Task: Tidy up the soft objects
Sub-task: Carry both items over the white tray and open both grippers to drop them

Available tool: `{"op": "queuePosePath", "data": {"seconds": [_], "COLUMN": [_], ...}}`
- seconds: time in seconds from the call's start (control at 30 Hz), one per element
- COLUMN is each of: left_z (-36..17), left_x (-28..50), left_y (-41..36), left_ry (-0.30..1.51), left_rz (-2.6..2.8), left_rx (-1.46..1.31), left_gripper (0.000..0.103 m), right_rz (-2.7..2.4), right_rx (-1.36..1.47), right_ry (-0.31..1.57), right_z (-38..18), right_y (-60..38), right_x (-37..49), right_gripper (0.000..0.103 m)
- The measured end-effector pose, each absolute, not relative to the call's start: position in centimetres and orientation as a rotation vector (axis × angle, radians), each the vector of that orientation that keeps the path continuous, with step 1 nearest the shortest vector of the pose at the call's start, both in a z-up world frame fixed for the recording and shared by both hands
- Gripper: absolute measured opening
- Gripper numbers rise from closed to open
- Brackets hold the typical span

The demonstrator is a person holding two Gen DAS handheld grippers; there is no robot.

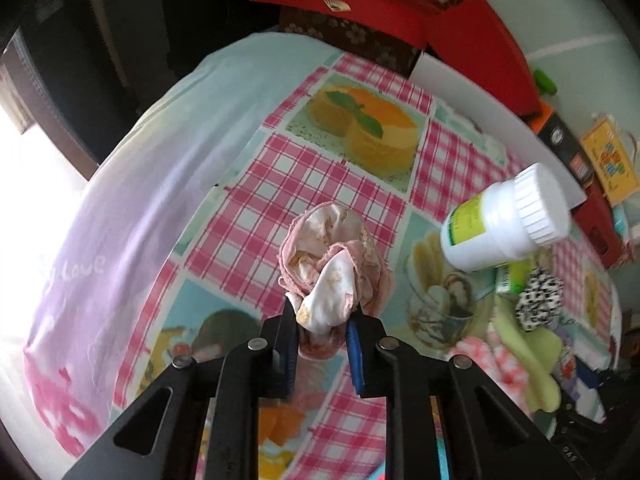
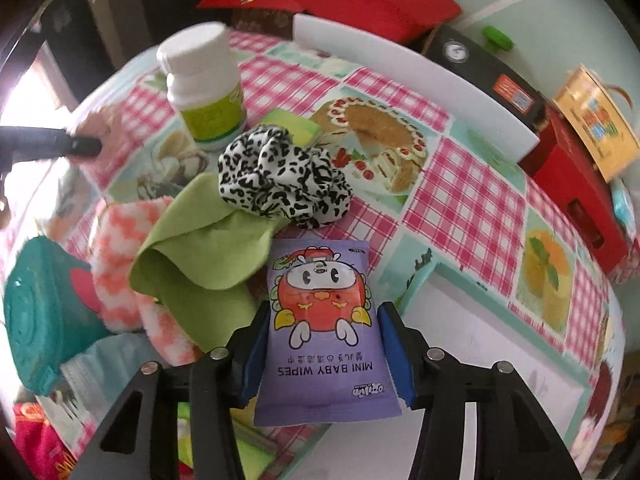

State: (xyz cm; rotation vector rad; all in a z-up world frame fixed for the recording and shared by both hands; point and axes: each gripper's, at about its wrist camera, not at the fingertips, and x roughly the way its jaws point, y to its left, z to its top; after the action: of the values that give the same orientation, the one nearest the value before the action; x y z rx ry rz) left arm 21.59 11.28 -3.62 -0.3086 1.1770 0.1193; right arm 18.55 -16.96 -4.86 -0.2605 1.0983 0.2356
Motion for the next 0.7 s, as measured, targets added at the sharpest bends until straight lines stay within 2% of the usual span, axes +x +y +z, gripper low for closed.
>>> {"op": "queuePosePath", "data": {"seconds": [0.33, 0.7], "left_z": [1.5, 6.4], "left_x": [18.1, 16.0], "left_y": [9.9, 2.9], "left_ry": [1.030, 0.932], "left_rz": [0.097, -0.039], "left_rx": [-0.379, -0.332], "left_gripper": [0.021, 0.021], "right_rz": [0.170, 0.029], "right_rx": [-0.058, 0.015], "right_ry": [0.988, 0.893], "right_z": [-2.1, 1.5], "right_y": [-19.4, -25.3], "right_x": [16.1, 11.3], "right_gripper": [0.054, 0.054]}}
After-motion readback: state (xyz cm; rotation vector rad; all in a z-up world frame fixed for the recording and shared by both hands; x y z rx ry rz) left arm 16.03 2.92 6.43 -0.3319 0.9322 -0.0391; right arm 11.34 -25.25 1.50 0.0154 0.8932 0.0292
